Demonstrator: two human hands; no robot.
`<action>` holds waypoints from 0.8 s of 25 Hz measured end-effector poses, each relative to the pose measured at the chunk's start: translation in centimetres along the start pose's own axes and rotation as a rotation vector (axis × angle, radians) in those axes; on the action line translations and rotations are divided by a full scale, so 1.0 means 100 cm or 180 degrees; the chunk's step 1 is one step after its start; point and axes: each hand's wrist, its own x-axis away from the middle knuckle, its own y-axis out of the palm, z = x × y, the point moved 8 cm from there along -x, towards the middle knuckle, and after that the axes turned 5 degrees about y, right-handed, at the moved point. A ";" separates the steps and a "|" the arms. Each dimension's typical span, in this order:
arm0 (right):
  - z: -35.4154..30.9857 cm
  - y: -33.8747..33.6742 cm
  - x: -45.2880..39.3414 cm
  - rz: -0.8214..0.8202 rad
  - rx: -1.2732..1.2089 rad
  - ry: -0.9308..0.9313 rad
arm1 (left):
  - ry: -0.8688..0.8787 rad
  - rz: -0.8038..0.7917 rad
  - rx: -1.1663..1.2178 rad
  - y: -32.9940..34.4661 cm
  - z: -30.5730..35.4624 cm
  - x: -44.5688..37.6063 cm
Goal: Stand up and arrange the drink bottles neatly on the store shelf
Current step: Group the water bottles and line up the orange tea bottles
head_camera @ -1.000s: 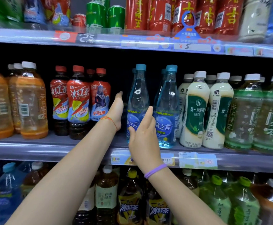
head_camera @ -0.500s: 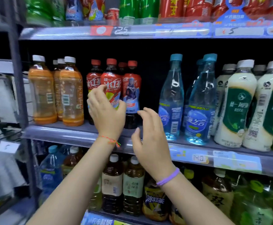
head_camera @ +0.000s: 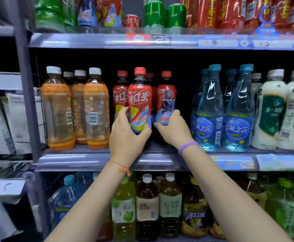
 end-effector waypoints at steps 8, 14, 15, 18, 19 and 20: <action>0.008 -0.006 -0.005 0.0134 0.0272 0.0004 | -0.0229 -0.0271 0.0347 0.005 -0.003 0.009; 0.019 -0.013 -0.003 -0.0179 -0.0148 0.0135 | -0.0295 -0.0715 0.0361 0.019 0.009 0.010; 0.018 -0.021 0.004 -0.0056 -0.0377 0.0063 | -0.0277 -0.0763 0.0443 0.023 0.012 0.011; 0.010 -0.038 0.030 0.0234 -0.0910 -0.0332 | -0.0174 -0.0927 0.0450 0.038 0.026 0.014; 0.008 -0.041 0.037 0.0239 -0.0919 -0.0398 | -0.0109 -0.0947 0.0390 0.042 0.031 0.015; 0.009 -0.041 0.041 0.0212 -0.0851 -0.0415 | -0.0042 -0.0963 0.0369 0.045 0.037 0.016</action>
